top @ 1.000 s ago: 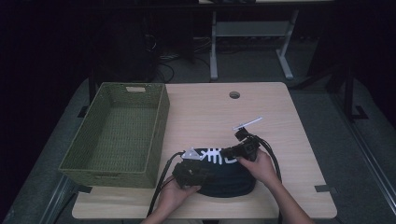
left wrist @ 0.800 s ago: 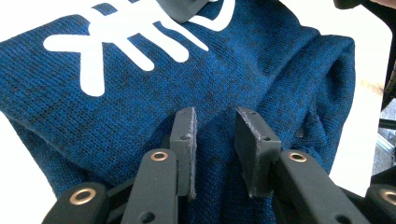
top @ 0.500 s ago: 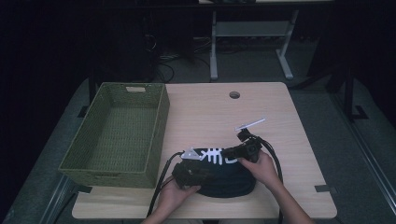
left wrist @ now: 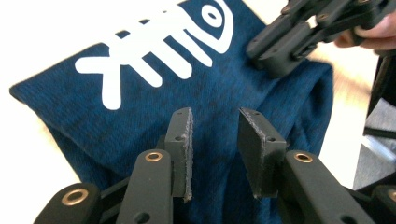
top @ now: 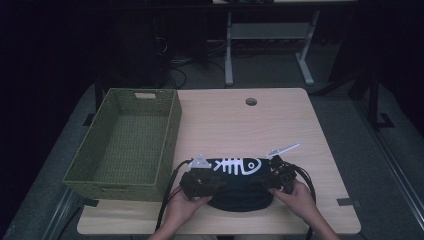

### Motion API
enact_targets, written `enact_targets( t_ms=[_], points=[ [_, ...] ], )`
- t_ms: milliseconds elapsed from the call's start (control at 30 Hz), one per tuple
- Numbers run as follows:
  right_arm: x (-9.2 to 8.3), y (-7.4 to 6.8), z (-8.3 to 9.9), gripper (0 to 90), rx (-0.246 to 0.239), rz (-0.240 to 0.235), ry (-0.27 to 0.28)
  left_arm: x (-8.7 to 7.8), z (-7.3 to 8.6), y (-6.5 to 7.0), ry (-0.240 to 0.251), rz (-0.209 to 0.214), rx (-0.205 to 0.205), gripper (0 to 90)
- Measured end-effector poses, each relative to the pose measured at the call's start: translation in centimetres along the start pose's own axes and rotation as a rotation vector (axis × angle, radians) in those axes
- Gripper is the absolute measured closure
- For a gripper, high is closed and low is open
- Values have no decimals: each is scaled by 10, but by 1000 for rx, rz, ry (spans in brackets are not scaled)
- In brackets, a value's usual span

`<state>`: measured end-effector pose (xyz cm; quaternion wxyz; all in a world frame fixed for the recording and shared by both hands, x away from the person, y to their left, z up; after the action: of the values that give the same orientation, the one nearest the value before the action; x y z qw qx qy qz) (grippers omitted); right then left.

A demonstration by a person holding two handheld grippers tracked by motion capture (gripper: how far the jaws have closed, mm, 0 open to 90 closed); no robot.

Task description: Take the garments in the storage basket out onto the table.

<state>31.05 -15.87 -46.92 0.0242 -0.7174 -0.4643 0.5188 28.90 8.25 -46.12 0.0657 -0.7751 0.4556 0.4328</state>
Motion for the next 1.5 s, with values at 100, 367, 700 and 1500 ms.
enact_targets(
  t_ms=[100, 367, 700, 1500],
  points=[
    [0, -1, 8, 730, -4, -18, 10, 4, 5, 0, -11, -2, 2, 643],
    [7, 5, 18, 763, 6, -21, 16, 9, 11, 1, -16, -13, 18, 644],
    [-9, 4, 13, 685, 11, 2, 75, -8, -1, -3, 37, -36, -21, 619],
    [-32, 32, 28, 523, 109, 165, 110, -8, 9, -32, 44, -144, -160, 531]
  ],
)
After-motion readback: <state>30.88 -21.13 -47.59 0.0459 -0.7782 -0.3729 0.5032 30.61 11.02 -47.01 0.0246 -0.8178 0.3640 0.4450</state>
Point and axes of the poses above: each handheld gripper's, and its own axes: x roughly forward along the jaws, z roughly out of its underside, y roughly to its right, the point moved 3 cm from there along x, roughly forward along the jaws, and after that the axes turned 6 degrees about -y, right-handed, at the moved point
